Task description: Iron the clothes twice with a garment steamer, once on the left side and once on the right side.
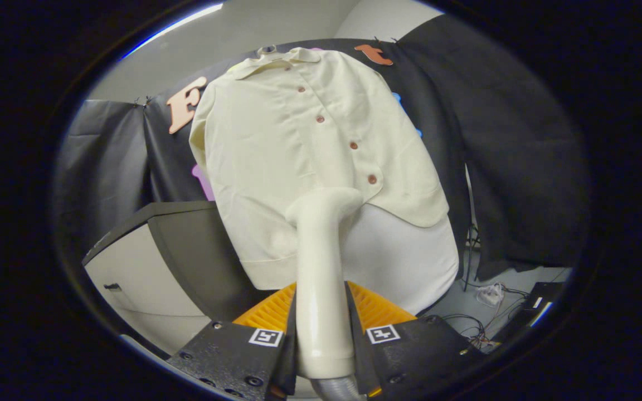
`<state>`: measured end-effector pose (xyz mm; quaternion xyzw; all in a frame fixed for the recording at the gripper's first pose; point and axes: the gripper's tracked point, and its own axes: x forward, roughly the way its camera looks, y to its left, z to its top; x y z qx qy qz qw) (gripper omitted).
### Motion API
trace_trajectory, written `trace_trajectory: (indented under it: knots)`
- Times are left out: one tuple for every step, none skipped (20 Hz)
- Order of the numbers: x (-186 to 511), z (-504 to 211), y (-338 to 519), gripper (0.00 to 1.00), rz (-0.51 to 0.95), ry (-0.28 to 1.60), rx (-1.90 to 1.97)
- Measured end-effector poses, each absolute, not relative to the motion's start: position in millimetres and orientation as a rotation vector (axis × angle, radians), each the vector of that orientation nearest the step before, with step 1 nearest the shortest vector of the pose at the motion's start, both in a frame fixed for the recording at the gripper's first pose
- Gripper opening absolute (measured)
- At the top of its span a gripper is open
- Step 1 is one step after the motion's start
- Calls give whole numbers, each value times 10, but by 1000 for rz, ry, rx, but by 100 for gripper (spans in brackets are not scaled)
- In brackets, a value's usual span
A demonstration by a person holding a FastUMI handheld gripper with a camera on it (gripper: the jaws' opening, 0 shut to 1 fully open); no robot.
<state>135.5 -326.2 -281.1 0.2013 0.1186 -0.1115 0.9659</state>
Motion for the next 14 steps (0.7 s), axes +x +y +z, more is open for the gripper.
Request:
trace_trajectory:
  knots:
    - [1314, -2826, -3260, 41, -229, 251, 408]
    - [1275, -2830, -3264, 41, -230, 258, 406]
    - [1233, -2816, -3266, 41, -230, 263, 408]
    - [1183, -2787, -3270, 41, -230, 265, 413]
    - [1145, -2735, -3273, 40, -228, 263, 418]
    - [1102, -2678, -3277, 40, -228, 263, 422]
    - [1073, -2597, -3296, 40, -228, 258, 415]
    - [1051, -2503, -3320, 40, -229, 251, 403]
    - [1039, -2391, -3352, 40, -229, 242, 396]
    - [1029, -2267, -3383, 40, -227, 230, 394]
    - [1026, -2125, -3416, 40, -225, 214, 393]
    - [1026, -1987, -3456, 40, -225, 200, 380]
    - [1034, -1848, -3504, 40, -230, 185, 362]
    - [1058, -1723, -3552, 40, -236, 177, 339]
